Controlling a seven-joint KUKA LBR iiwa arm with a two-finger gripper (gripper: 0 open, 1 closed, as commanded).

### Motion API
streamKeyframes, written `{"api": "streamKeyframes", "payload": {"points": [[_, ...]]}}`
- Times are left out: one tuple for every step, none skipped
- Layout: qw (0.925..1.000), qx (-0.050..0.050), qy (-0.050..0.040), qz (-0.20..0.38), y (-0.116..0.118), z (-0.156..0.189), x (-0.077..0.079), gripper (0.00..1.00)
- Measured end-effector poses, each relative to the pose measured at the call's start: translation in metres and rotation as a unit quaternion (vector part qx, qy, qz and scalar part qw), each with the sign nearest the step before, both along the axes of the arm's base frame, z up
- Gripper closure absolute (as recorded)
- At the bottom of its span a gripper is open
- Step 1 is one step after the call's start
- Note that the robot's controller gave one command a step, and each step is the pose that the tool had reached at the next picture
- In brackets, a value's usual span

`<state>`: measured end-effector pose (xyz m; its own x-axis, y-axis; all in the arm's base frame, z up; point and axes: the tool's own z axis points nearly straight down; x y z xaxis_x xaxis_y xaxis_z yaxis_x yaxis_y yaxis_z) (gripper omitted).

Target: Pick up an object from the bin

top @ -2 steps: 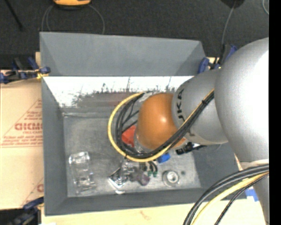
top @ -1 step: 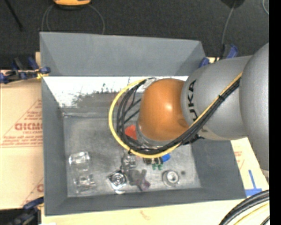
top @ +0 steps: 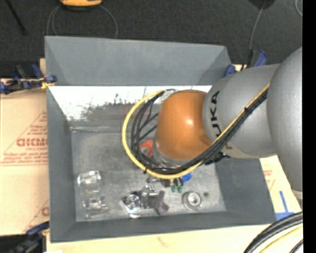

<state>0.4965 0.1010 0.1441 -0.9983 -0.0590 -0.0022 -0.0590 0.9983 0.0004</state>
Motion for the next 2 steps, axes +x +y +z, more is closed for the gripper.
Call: {"api": "streamKeyframes", "payload": {"points": [[0.9952,0.0,-0.008,0.098,-0.006,-0.0698,-0.0104,0.0],[0.9953,0.001,-0.0092,0.097,-0.0053,-0.0686,-0.0098,1.0]]}}
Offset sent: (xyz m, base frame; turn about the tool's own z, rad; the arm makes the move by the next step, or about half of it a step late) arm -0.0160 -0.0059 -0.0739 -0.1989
